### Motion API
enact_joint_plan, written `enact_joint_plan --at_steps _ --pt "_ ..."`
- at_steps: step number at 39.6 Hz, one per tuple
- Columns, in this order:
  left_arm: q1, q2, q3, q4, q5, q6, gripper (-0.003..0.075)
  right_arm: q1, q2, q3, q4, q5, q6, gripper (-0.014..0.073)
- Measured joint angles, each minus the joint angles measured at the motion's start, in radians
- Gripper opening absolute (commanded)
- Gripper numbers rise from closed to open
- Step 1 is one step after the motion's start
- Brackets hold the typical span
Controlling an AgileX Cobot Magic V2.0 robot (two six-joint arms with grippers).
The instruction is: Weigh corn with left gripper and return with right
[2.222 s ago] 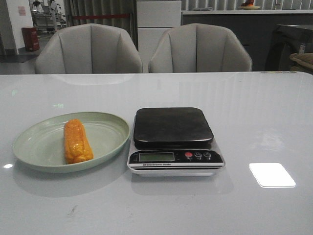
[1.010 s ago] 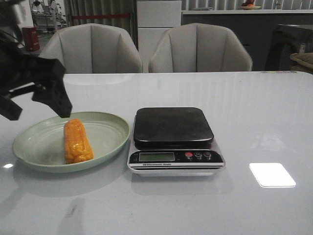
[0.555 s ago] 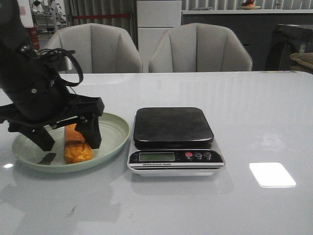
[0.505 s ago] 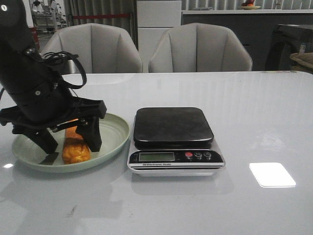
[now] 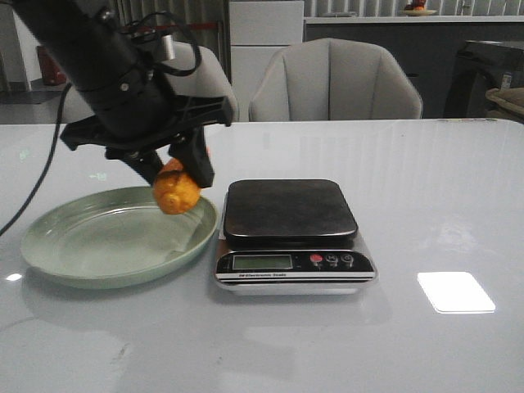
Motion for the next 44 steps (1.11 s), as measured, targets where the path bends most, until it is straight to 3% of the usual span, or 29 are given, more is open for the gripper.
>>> enact_joint_plan --at_steps 13,20,26,29,44 --pt "-0.103 0.062 -0.064 -0.081 -0.066 0.0 0.0138 0.0 0.0 0.0 0.0 0.0 0.0 0.0146" --pt "-0.132 0.121 -0.097 -0.115 -0.093 0.0 0.0287 0.0 0.0 0.0 0.0 0.0 0.0 0.0146" --pt "-0.136 0.162 -0.13 -0.146 -0.099 0.0 0.0498 0.0 0.0 0.0 0.0 0.0 0.0 0.0146" --pt "-0.137 0.169 -0.134 -0.148 -0.099 0.0 0.0541 0.0 0.0 0.0 0.0 0.0 0.0 0.0146" --pt "-0.137 0.096 -0.136 -0.099 -0.046 0.0 0.0503 0.0 0.0 0.0 0.0 0.0 0.0 0.0146"
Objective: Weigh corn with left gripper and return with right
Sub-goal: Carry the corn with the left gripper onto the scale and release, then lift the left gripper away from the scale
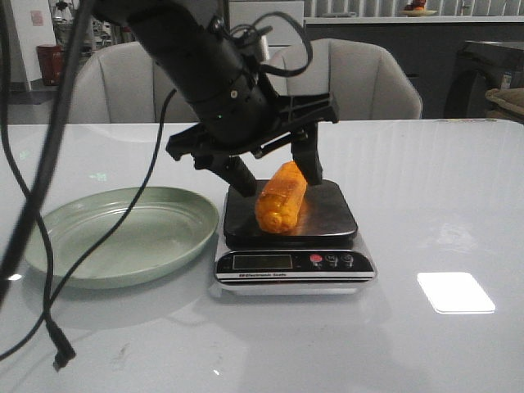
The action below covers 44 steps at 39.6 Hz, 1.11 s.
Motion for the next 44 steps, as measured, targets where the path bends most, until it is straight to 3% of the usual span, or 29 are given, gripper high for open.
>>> enact_joint_plan --at_steps 16,37,44 --pt "0.0 -0.402 0.275 0.134 -0.005 0.0 0.0433 0.0 0.0 0.0 0.0 0.0 0.0 0.0146" --pt "0.0 -1.174 0.762 0.273 0.032 0.0 0.0428 0.0 0.0 0.0 0.0 0.0 0.0 0.0146" --pt "0.0 -1.436 0.867 0.348 0.099 0.0 0.0428 0.0 0.0 0.0 0.0 0.0 0.0 0.0146"
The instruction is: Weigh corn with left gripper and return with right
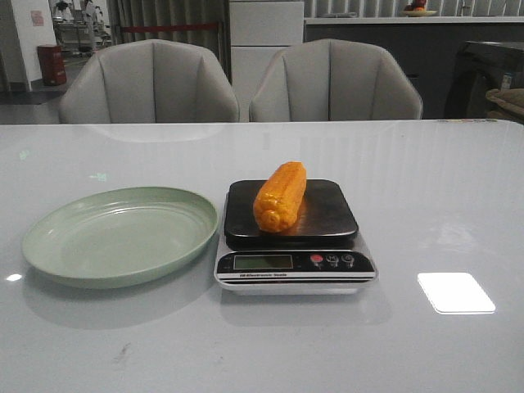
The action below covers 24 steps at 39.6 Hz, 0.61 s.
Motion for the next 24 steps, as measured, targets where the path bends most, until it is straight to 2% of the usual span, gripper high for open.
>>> enact_joint_plan --at_steps 3,6,13,15,21,24 --pt "0.0 -0.105 0.034 0.023 0.033 0.006 0.042 0.0 0.0 0.0 0.0 0.0 0.0 0.0146" --pt "0.0 -0.2 0.064 0.04 0.06 0.016 0.0365 0.0 0.0 0.0 0.0 0.0 0.0 0.0146" --pt "0.0 -0.38 0.118 0.046 0.118 0.022 0.0101 0.0 0.0 0.0 0.0 0.0 0.0 0.0146" --pt "0.0 -0.417 0.13 0.048 0.129 0.022 0.0125 0.0 0.0 0.0 0.0 0.0 0.0 0.0146" --pt "0.0 -0.499 0.149 0.048 0.126 0.025 0.0125 0.0 0.0 0.0 0.0 -0.01 0.0 0.0146" --pt "0.0 -0.505 0.149 0.051 0.113 0.025 0.0125 0.0 0.0 0.0 0.008 -0.064 0.0 0.0146"
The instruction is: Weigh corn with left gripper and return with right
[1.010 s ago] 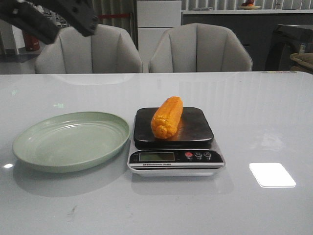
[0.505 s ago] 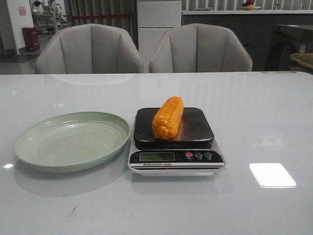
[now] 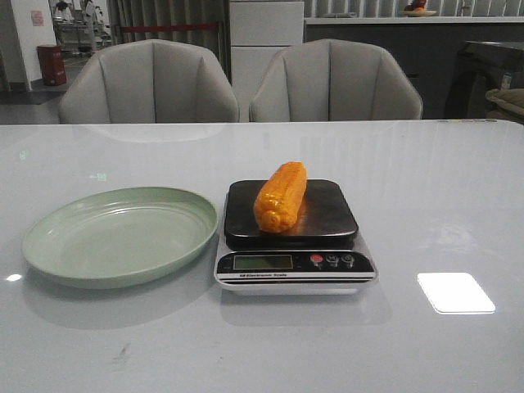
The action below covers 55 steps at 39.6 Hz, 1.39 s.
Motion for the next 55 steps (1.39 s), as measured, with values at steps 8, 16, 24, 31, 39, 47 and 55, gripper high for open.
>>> enact_joint_plan --at_steps 8,16,24,31,39,47,55 --pt "0.0 0.0 0.0 0.002 0.017 0.0 0.0125 0.0 0.0 -0.025 0.014 -0.077 0.002 0.0146" --pt "0.0 0.0 0.0 0.002 0.02 0.0 0.0125 0.0 0.13 -0.201 0.014 0.113 0.002 0.0146" --pt "0.0 0.0 0.0 0.002 0.02 0.0 0.0125 0.0 0.3 -0.341 0.014 0.296 0.002 0.0146" --pt "0.0 0.0 0.0 0.002 0.02 0.0 0.0125 0.0 0.359 -0.348 0.014 0.349 0.002 0.0146" --pt "0.0 0.0 0.0 0.002 0.02 0.0 0.0125 0.0 0.369 -0.35 0.014 0.349 0.002 0.0164" --pt "0.0 0.0 0.0 0.002 0.02 0.0 0.0125 0.026 0.374 -0.35 0.014 0.348 0.002 0.0481" --pt "0.0 0.0 0.0 0.0 0.02 0.0 0.0125 0.134 0.446 -0.364 0.014 0.334 0.002 0.0598"
